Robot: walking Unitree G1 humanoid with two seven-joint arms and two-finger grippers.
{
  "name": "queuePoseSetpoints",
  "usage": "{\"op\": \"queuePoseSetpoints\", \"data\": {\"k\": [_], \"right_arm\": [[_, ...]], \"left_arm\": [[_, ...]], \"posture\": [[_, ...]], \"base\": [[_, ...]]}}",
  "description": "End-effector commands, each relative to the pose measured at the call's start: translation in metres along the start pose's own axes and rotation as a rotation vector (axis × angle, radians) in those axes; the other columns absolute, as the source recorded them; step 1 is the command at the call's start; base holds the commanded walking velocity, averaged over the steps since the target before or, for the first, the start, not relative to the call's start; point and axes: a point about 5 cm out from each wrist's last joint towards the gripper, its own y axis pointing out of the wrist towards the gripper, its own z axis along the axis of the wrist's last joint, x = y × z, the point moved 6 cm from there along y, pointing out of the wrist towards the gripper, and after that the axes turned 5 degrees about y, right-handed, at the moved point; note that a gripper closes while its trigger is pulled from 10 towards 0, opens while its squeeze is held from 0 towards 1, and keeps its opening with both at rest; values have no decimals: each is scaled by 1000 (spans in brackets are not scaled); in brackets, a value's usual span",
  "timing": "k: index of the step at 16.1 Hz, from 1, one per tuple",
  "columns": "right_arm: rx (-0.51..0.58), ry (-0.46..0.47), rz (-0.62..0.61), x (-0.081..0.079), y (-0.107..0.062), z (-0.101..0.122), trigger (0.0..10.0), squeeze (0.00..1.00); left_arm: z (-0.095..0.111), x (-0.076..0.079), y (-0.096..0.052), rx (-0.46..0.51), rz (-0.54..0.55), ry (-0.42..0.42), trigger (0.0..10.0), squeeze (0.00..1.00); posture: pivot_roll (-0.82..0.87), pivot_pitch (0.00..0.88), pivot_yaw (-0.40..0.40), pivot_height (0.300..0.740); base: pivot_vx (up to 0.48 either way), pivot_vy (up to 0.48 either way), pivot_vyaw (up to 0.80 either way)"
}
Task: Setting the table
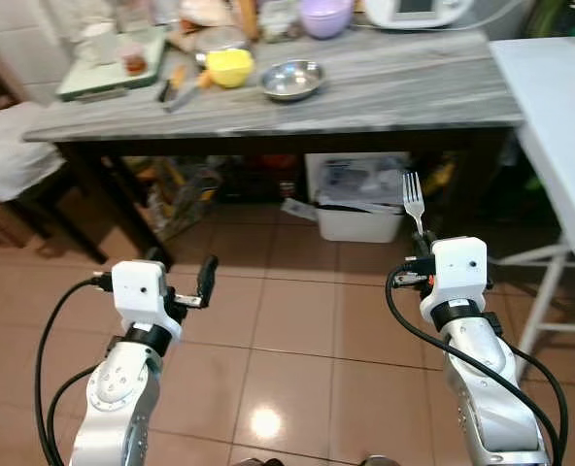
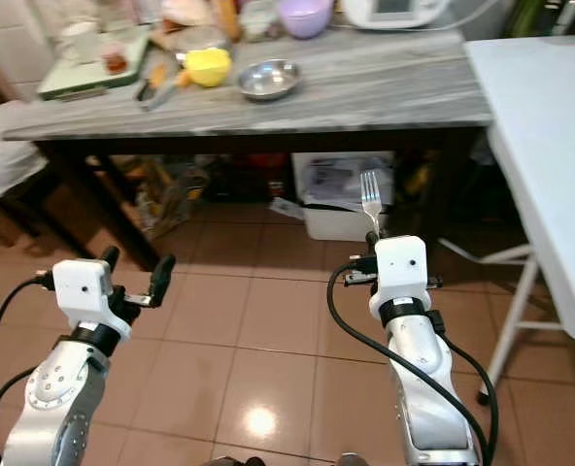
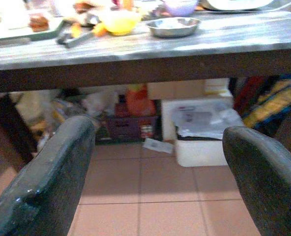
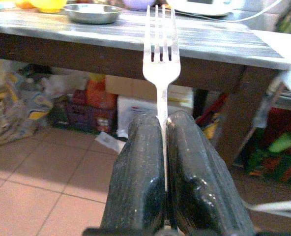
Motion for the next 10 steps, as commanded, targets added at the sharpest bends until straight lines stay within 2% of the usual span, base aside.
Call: {"op": "queuePoseSetpoints", "data": {"k": [1,3,7,8,10], "right_arm": [[17,10,10,-3,0,7,10000,0],[14,10,10,-2,-1,6,10000,0],[2,9,15,-2,-5,4,10000,0],[-16,5,6,3,-10,-2,10000,0],[-32,-1,-2,7,-13,-7,10000,0]], "left_arm": [[-4,-7,-8,-16,18,2,10000,0],[-8,-9,-12,-25,22,2,10000,0],[-12,-16,-22,-40,44,5,10000,0],[-18,-23,-33,-66,61,13,10000,0],[-24,-26,-42,-89,64,23,10000,0]], "posture": [[-183,132,137,740],[-182,133,134,740],[-175,138,129,740],[-174,139,128,740],[-173,141,129,740]], "base": [[0,0,-781],[0,0,-691],[0,0,0],[0,0,0],[0,0,0]]}}
